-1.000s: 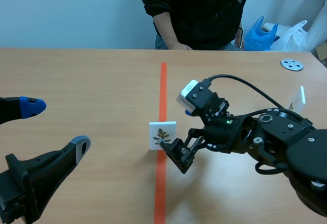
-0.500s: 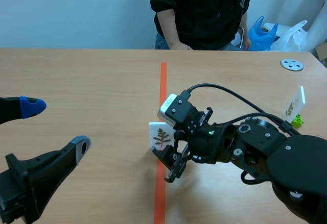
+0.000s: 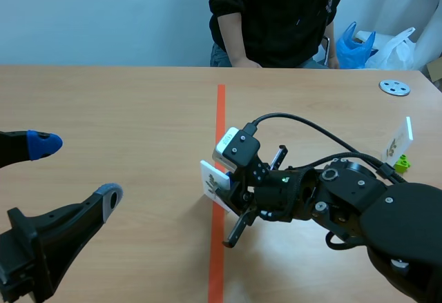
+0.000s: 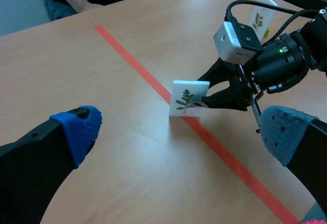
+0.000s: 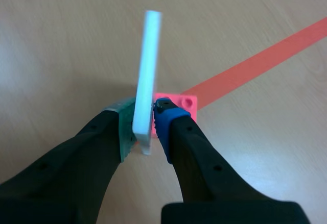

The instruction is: Sort the leaf by its shape. The table is split by an orange tape line. A compound leaf with several leaflets goes to the left side, a simple leaf with one blade goes to the right side. Return to the home posture when a red brick is placed on the table.

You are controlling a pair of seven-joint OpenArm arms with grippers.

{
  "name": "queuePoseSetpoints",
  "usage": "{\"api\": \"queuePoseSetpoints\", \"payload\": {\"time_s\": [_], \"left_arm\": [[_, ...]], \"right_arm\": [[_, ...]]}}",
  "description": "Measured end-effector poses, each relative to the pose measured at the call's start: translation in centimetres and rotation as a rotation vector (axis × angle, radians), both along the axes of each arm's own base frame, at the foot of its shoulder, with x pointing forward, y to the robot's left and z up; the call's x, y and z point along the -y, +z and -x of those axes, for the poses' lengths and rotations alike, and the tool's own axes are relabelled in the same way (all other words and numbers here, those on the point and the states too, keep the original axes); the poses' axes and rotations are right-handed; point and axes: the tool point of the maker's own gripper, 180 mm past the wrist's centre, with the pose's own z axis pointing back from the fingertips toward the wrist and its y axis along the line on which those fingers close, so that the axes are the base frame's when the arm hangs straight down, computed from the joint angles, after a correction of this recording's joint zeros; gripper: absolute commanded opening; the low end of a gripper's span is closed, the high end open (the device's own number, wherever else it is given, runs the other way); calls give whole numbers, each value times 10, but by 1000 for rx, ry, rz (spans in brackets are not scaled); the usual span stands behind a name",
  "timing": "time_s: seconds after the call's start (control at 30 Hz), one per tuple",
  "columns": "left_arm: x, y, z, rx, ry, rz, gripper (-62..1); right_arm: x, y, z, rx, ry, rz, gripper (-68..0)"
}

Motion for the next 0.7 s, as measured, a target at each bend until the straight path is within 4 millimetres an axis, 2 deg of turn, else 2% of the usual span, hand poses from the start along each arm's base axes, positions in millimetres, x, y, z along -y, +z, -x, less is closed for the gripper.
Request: {"api": "queuePoseSetpoints", "payload": {"time_s": [0.23, 0.4, 0.57, 0.7], "left_arm": [[0, 0, 0, 0, 0, 0, 14], [0, 0, 0, 0, 0, 0, 14], [0, 0, 0, 0, 0, 0, 14], [0, 0, 0, 0, 0, 0, 14]], "right_arm": [[3, 5, -5, 17, -23, -5, -642], [19, 33, -20, 59, -107, -38, -642], [47, 75, -27, 87, -237, -147, -642], [82, 93, -23, 59, -370, -234, -642]]}}
